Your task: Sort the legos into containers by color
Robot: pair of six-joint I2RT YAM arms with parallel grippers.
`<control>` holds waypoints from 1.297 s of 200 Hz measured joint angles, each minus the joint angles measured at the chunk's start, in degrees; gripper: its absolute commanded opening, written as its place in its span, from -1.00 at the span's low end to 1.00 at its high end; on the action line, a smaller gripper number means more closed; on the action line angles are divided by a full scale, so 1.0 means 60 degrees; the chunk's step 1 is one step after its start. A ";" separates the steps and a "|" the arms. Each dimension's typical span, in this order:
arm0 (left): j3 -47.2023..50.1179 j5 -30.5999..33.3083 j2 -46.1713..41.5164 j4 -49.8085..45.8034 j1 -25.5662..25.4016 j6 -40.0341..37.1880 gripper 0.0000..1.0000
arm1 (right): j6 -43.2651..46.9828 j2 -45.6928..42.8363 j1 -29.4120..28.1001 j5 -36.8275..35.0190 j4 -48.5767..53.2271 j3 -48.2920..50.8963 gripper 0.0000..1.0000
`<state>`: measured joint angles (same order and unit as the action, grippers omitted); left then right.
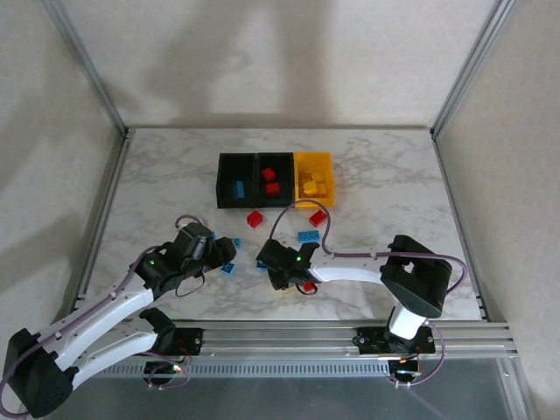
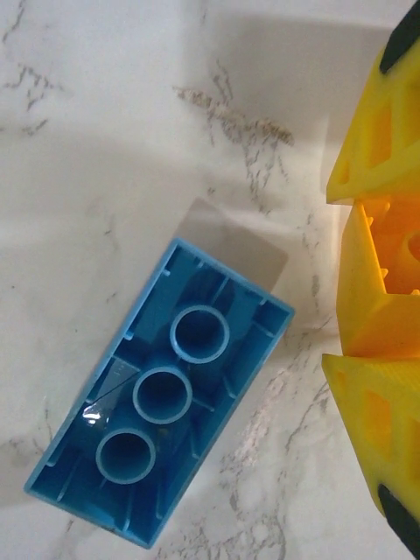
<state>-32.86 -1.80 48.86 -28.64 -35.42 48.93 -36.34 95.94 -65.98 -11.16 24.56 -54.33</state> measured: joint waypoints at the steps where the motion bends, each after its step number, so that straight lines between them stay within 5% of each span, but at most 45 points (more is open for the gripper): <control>1: 0.0000 0.0004 0.0007 0.0007 0.0004 0.0000 0.40 | 0.0000 -0.0022 0.0007 0.0000 0.0018 0.0000 -0.33; 36: -0.0007 0.0000 0.0127 0.0025 0.0004 0.0000 0.40 | 0.0208 -0.0994 0.0780 -0.0004 0.0310 -0.0062 -0.33; 103: -0.0375 -0.0157 0.0652 0.0310 0.0004 0.0000 0.40 | 0.0892 -0.1545 0.3719 0.0047 0.0525 -0.2106 -0.32; 181: -0.0710 -0.0251 0.1060 0.0608 0.0000 -0.0004 0.40 | 0.1468 0.1628 0.6138 0.0306 0.0233 -0.5472 -0.33; 259: -0.0710 -0.0248 0.1064 0.0750 0.0000 0.0004 0.40 | 0.1563 0.4233 0.6688 0.0656 0.0390 -0.7894 -0.30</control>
<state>-37.12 -3.29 55.24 -24.14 -35.42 48.95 -26.96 121.34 -25.85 -7.22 26.89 -101.69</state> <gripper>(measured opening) 0.702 0.361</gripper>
